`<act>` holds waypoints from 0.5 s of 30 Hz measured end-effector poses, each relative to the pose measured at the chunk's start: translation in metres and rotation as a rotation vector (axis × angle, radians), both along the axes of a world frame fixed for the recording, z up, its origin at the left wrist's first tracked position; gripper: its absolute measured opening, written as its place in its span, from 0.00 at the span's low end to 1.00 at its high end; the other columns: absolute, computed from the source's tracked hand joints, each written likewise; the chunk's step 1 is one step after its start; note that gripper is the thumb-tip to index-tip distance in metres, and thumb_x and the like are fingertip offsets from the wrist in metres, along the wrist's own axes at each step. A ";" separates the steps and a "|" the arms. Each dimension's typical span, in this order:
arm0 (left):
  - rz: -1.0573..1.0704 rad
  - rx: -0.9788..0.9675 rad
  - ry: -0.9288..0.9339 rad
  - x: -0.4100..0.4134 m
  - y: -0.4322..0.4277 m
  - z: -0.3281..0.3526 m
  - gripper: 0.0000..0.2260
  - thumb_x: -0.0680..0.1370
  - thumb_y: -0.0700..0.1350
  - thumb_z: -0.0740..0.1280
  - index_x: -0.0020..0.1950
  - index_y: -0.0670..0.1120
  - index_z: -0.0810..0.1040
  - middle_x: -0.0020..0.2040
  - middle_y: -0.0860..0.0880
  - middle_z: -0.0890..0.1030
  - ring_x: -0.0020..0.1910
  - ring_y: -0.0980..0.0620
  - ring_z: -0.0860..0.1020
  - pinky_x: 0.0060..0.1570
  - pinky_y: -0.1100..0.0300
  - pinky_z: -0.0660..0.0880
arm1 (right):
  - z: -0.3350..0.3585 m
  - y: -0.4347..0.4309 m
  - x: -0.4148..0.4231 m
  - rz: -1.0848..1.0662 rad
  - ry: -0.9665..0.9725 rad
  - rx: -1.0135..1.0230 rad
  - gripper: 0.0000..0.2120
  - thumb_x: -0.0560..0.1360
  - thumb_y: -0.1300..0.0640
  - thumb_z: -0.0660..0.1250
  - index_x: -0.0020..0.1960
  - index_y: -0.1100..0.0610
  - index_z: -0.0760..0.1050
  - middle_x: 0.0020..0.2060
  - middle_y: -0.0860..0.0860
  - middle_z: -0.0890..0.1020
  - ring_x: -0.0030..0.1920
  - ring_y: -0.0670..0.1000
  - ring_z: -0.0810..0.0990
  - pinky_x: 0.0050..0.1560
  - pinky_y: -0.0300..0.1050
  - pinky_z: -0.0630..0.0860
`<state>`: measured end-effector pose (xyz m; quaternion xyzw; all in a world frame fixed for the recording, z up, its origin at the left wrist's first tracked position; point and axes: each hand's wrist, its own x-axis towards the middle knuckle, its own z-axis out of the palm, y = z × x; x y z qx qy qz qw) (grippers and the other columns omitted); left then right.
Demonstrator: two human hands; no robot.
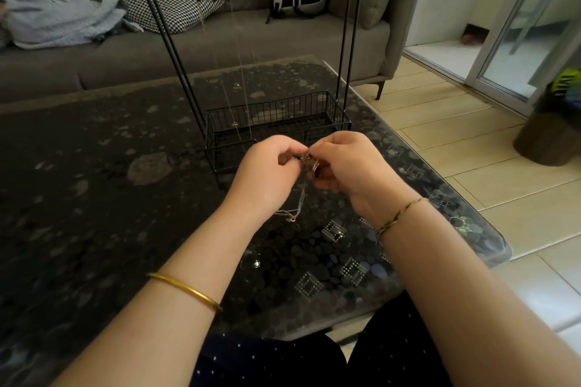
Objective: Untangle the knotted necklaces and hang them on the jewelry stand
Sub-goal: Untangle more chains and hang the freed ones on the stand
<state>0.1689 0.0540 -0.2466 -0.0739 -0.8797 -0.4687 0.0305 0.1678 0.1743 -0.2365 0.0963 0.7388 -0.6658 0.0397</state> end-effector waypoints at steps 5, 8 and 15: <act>0.020 0.082 -0.059 0.001 -0.001 0.000 0.06 0.77 0.42 0.67 0.50 0.51 0.81 0.45 0.55 0.81 0.45 0.59 0.78 0.46 0.62 0.75 | 0.000 0.001 0.001 0.026 0.013 0.029 0.04 0.77 0.63 0.61 0.44 0.59 0.73 0.37 0.55 0.78 0.31 0.49 0.77 0.33 0.40 0.77; 0.023 0.078 -0.028 0.001 -0.003 0.000 0.02 0.76 0.44 0.69 0.47 0.49 0.81 0.43 0.52 0.82 0.42 0.57 0.78 0.43 0.61 0.75 | 0.001 0.001 0.001 0.034 0.004 0.015 0.05 0.77 0.63 0.62 0.43 0.59 0.73 0.36 0.55 0.78 0.30 0.49 0.76 0.32 0.40 0.77; 0.067 0.053 0.062 -0.001 -0.003 0.000 0.04 0.77 0.39 0.67 0.43 0.47 0.76 0.40 0.50 0.78 0.40 0.54 0.76 0.43 0.57 0.76 | 0.004 0.000 0.005 0.030 0.005 0.052 0.04 0.78 0.64 0.59 0.49 0.62 0.73 0.30 0.53 0.75 0.26 0.48 0.73 0.23 0.33 0.71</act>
